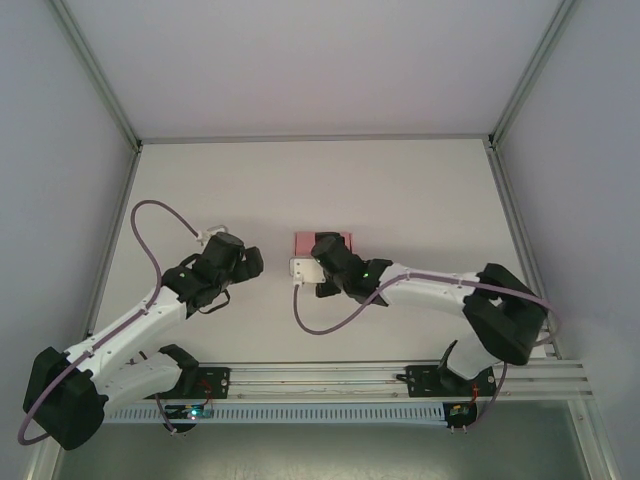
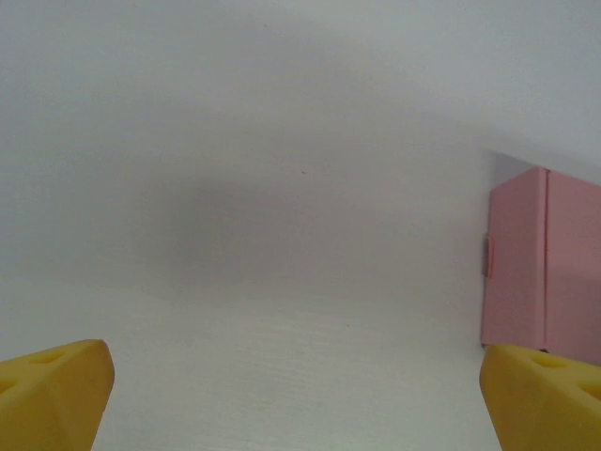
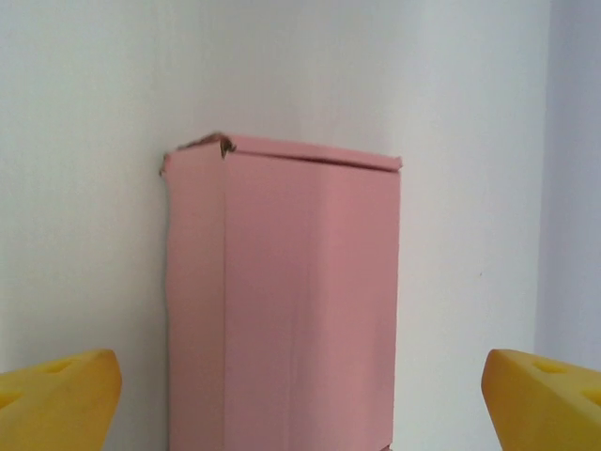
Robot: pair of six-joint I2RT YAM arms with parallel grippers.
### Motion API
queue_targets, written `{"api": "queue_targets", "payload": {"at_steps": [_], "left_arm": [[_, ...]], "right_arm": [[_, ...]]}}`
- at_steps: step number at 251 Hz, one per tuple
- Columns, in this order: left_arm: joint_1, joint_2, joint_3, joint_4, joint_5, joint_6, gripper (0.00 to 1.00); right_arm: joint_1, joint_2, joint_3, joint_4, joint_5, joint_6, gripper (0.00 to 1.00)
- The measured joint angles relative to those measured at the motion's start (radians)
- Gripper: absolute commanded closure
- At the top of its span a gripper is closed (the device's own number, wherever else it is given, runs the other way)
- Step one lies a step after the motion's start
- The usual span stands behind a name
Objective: Assemble paper box
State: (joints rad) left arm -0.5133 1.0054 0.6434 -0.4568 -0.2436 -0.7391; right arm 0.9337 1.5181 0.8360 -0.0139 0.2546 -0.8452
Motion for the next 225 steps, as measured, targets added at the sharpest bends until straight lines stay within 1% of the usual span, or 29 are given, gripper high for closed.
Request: {"api": "queue_targets", "payload": {"at_steps": [29, 54, 80, 105, 119, 137, 151, 165, 194, 225], "left_arm": [[0.019, 0.001, 0.005, 0.0, -0.041, 0.034, 0.0], [0.056, 0.008, 0.024, 0.013, -0.078, 0.066, 0.0], [0.105, 0.018, 0.033, 0.071, -0.102, 0.126, 0.0], [0.151, 0.023, 0.034, 0.122, -0.136, 0.187, 0.0], [0.187, 0.024, 0.023, 0.187, -0.146, 0.236, 0.0], [0.256, 0.025, -0.017, 0.296, -0.139, 0.293, 0.0], [0.316, 0.032, -0.058, 0.373, -0.134, 0.325, 0.0], [0.367, 0.047, -0.095, 0.437, -0.131, 0.352, 0.0], [0.445, 0.103, -0.154, 0.561, -0.118, 0.412, 0.0], [0.47, 0.192, -0.185, 0.69, -0.073, 0.49, 0.0]], "right_arm": [[-0.018, -0.101, -0.001, -0.001, -0.047, 0.097, 0.02], [-0.088, -0.21, -0.001, 0.031, -0.061, 0.257, 0.02], [-0.224, -0.327, -0.001, 0.068, -0.037, 0.486, 0.02], [-0.386, -0.426, -0.031, 0.097, 0.025, 0.71, 0.02], [-0.479, -0.467, -0.072, 0.108, 0.065, 0.824, 0.02], [-0.595, -0.493, -0.15, 0.137, 0.098, 0.921, 0.02], [-0.681, -0.497, -0.23, 0.17, 0.107, 0.949, 0.02], [-0.73, -0.489, -0.302, 0.198, 0.113, 0.952, 0.02], [-0.762, -0.449, -0.401, 0.28, 0.105, 0.924, 0.02], [-0.775, -0.376, -0.454, 0.444, 0.081, 0.871, 0.02]]}}
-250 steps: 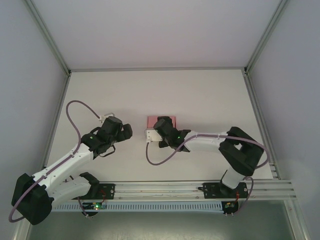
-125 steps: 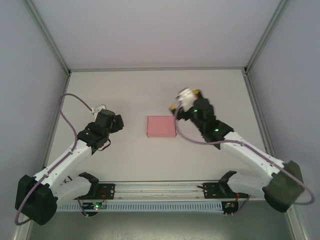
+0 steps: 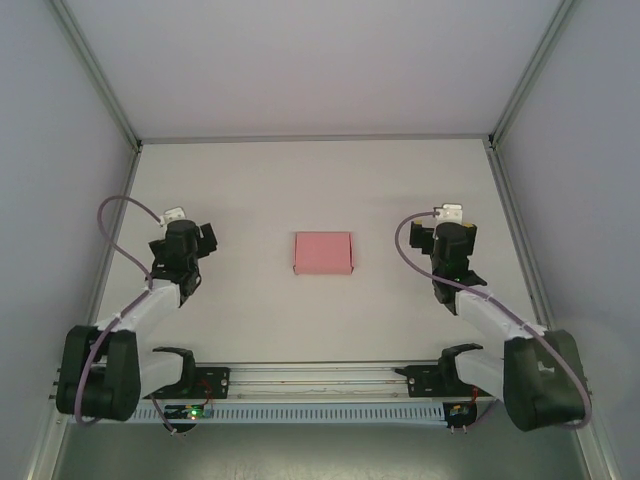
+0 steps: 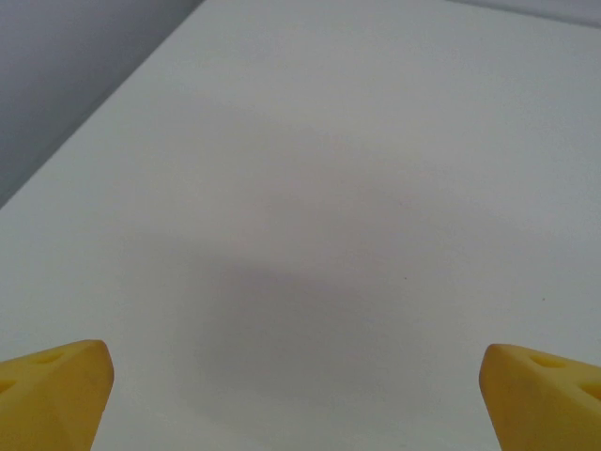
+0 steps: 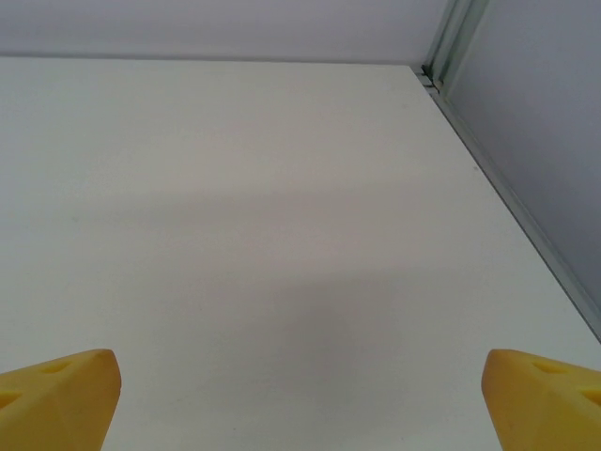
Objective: Assemble paper box
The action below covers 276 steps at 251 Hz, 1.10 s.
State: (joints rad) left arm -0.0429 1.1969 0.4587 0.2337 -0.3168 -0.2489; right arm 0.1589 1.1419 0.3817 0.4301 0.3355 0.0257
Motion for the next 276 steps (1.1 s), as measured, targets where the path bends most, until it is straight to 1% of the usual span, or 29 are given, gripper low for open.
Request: {"api": "queue_targets", "payload": {"at_steps": [21, 41, 82, 96, 115, 125, 139, 156, 181, 191, 210, 223, 233, 243, 264, 276], "left_arm": [[0.005, 0.075, -0.018, 0.091, 0.037, 0.045, 0.0], [0.006, 0.13, -0.022, 0.127, 0.067, 0.074, 0.0], [0.007, 0.18, -0.044, 0.289, 0.124, 0.122, 0.0], [0.008, 0.211, -0.055, 0.375, 0.15, 0.142, 0.0], [0.013, 0.312, -0.073, 0.528, 0.201, 0.172, 0.0], [0.016, 0.35, -0.072, 0.525, 0.232, 0.184, 0.0], [0.02, 0.362, -0.072, 0.512, 0.264, 0.194, 0.0], [0.032, 0.363, -0.072, 0.535, 0.285, 0.194, 0.0], [0.041, 0.363, -0.07, 0.553, 0.294, 0.194, 0.0], [0.041, 0.363, -0.07, 0.556, 0.299, 0.194, 0.0], [0.042, 0.363, -0.07, 0.561, 0.303, 0.193, 0.0], [0.043, 0.363, -0.07, 0.561, 0.307, 0.194, 0.0], [0.043, 0.363, -0.069, 0.561, 0.309, 0.194, 0.0], [0.043, 0.363, -0.069, 0.562, 0.31, 0.194, 0.0], [0.043, 0.363, -0.069, 0.561, 0.311, 0.194, 0.0], [0.043, 0.363, -0.069, 0.561, 0.311, 0.194, 0.0]], "right_arm": [[-0.003, 0.045, -0.031, 0.111, -0.021, -0.027, 0.02], [-0.008, 0.08, -0.045, 0.193, -0.063, -0.045, 0.02], [-0.013, 0.167, -0.046, 0.332, -0.138, -0.099, 0.02], [-0.013, 0.211, -0.046, 0.37, -0.15, -0.112, 0.02], [-0.013, 0.272, -0.045, 0.412, -0.162, -0.116, 0.02], [-0.019, 0.284, -0.041, 0.401, -0.172, -0.116, 0.02], [-0.034, 0.296, -0.026, 0.39, -0.18, -0.114, 0.02], [-0.061, 0.333, 0.043, 0.336, -0.179, -0.097, 0.02], [-0.11, 0.433, 0.232, 0.189, -0.184, -0.056, 0.02], [-0.129, 0.488, 0.327, 0.124, -0.217, -0.05, 0.02], [-0.15, 0.597, 0.51, -0.021, -0.327, -0.068, 0.02], [-0.144, 0.629, 0.558, -0.069, -0.357, -0.086, 0.02], [-0.128, 0.621, 0.54, -0.078, -0.359, -0.096, 0.02], [-0.106, 0.583, 0.473, -0.054, -0.351, -0.105, 0.02], [-0.069, 0.457, 0.267, 0.031, -0.33, -0.103, 0.02], [-0.076, 0.386, 0.149, 0.108, -0.33, -0.094, 0.02]]}}
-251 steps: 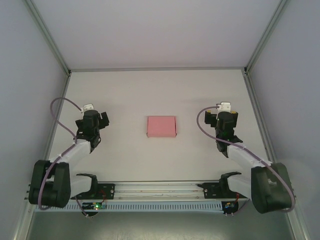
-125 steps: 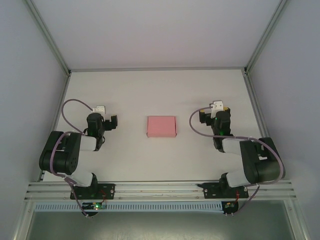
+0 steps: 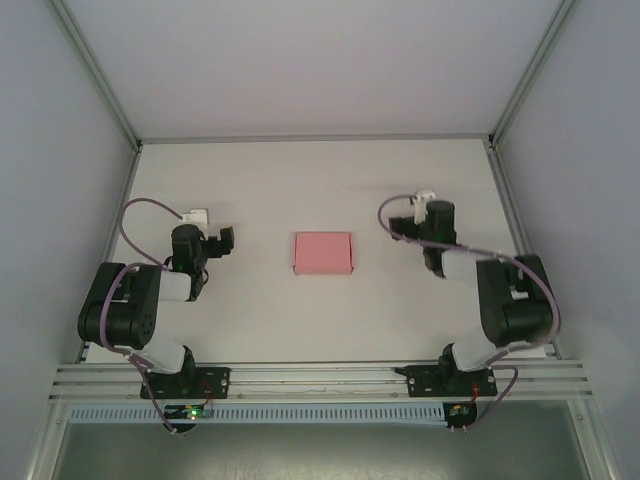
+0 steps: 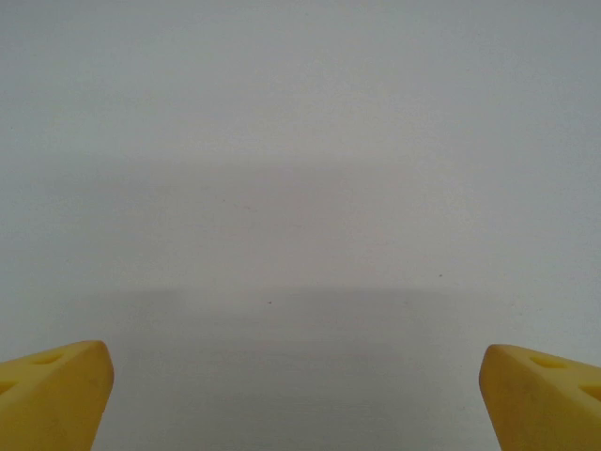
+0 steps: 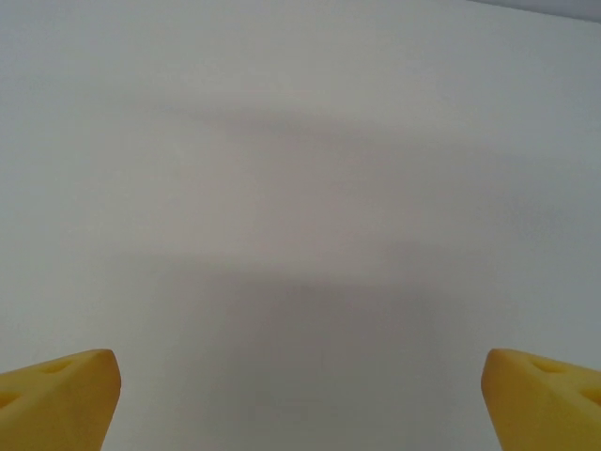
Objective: Assemble paper box
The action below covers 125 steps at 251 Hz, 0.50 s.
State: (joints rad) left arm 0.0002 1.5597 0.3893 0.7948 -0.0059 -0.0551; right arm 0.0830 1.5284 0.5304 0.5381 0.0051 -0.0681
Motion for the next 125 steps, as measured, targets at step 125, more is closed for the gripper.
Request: {"api": "queue_targets", "payload": {"at_steps": [125], "left_arm": [[0.0, 0.0, 0.0, 0.0, 0.003, 0.0, 0.0]], "right_arm": [[-0.111, 0.004, -0.224, 0.47, -0.042, 0.069, 0.02]]}}
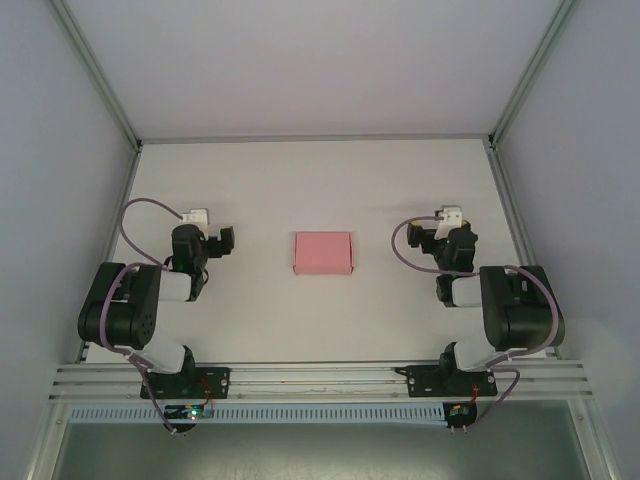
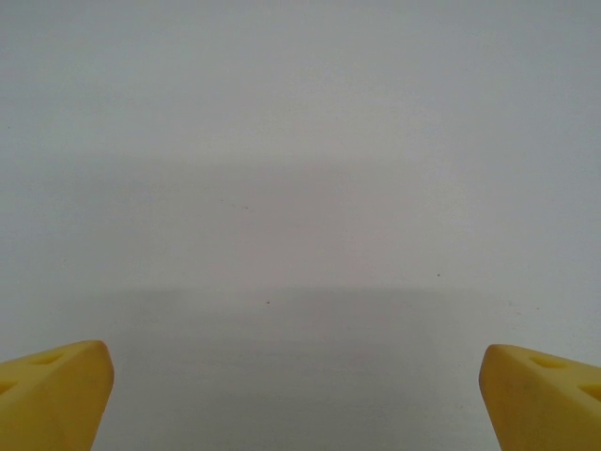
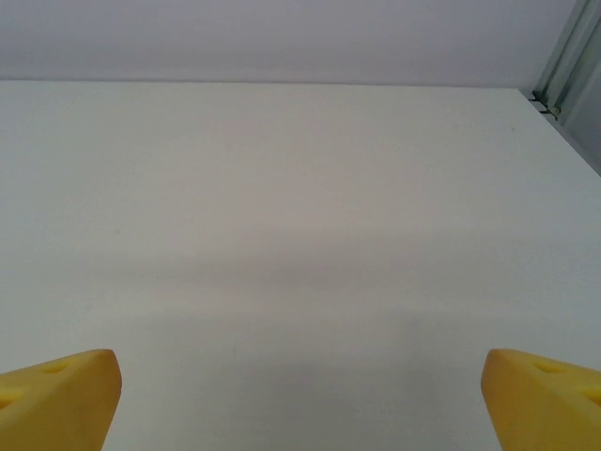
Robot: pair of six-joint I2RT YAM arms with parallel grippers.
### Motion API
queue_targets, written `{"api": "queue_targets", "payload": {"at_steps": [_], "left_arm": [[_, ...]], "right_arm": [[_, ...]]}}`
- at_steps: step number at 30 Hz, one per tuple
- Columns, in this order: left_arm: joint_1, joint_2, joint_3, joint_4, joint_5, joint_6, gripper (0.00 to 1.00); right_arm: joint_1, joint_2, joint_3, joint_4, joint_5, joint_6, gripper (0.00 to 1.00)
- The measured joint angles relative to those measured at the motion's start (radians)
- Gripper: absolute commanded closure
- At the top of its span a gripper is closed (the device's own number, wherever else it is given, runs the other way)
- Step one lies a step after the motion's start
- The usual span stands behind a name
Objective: Assemble paper box
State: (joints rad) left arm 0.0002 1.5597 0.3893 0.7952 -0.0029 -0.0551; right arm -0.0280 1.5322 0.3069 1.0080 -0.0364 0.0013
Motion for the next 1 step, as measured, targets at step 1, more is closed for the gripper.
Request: {"api": "queue_targets", "payload": {"at_steps": [1], "left_arm": [[0.0, 0.0, 0.0, 0.0, 0.0, 0.0, 0.0]], "right_arm": [[0.0, 0.0, 0.0, 0.0, 0.0, 0.0, 0.02]]}}
